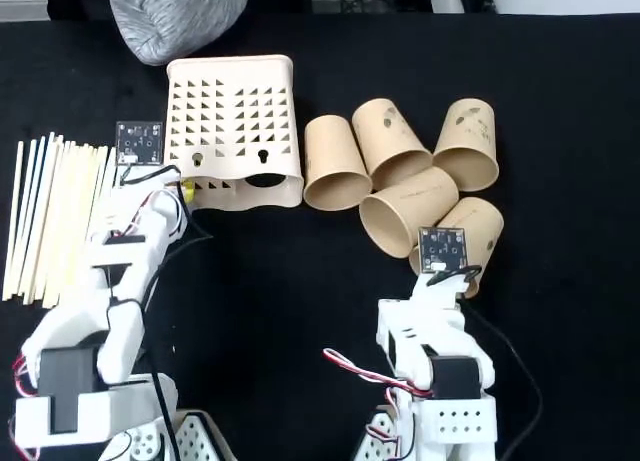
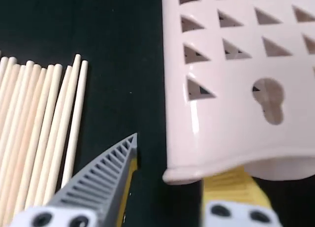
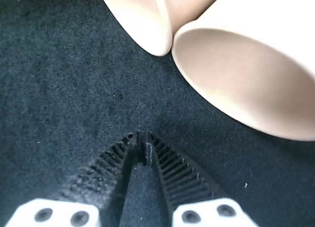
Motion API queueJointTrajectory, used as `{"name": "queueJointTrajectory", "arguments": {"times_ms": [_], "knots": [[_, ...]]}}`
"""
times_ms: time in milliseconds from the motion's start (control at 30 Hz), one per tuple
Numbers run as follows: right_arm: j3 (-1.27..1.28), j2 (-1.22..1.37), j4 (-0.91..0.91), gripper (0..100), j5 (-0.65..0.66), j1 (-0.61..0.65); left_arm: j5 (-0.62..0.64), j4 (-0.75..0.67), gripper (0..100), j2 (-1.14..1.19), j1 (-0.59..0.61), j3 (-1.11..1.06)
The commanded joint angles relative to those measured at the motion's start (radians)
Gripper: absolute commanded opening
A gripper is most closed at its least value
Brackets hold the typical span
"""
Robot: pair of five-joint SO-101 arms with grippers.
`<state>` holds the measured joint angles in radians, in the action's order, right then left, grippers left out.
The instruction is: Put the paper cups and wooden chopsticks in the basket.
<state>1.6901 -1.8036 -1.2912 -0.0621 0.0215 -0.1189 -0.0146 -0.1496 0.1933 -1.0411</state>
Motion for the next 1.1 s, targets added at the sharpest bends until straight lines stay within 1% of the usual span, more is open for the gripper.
{"name": "queueJointTrajectory", "arguments": {"times_ms": [0,33,100,167,300,433,633,767,833,933,1067], "knots": [[-0.005,-0.070,-0.003,1.2,-0.003,0.012,0.006,-0.020,7,-0.009,-0.012,0.056],[-0.005,-0.070,-0.003,1.2,-0.003,0.012,0.012,-0.020,2,-0.020,-0.016,0.056],[-0.005,-0.070,-0.003,1.2,-0.003,0.012,0.009,0.025,5,-0.054,-0.048,0.048],[-0.005,-0.070,-0.003,1.2,-0.003,0.012,0.005,0.112,3,-0.118,-0.084,0.050],[-0.005,-0.070,-0.003,1.2,-0.003,0.012,0.006,0.278,3,-0.267,-0.119,0.044],[-0.005,-0.070,-0.003,1.2,-0.003,0.012,0.012,0.474,3,-0.436,-0.122,0.051],[-0.005,-0.070,-0.003,1.2,-0.003,0.012,0.032,0.700,3,-0.703,-0.125,0.068],[-0.005,-0.070,-0.003,1.2,-0.003,0.012,0.101,0.954,3,-0.835,-0.124,0.179],[-0.005,-0.070,-0.003,1.2,-0.003,0.012,0.123,1.045,3,-0.865,-0.124,0.239],[-0.005,-0.070,-0.003,1.2,-0.003,0.012,0.181,1.131,3,-0.875,-0.122,0.312],[-0.005,-0.070,-0.003,1.2,-0.003,0.012,0.224,1.238,3,-0.875,-0.122,0.409]]}}
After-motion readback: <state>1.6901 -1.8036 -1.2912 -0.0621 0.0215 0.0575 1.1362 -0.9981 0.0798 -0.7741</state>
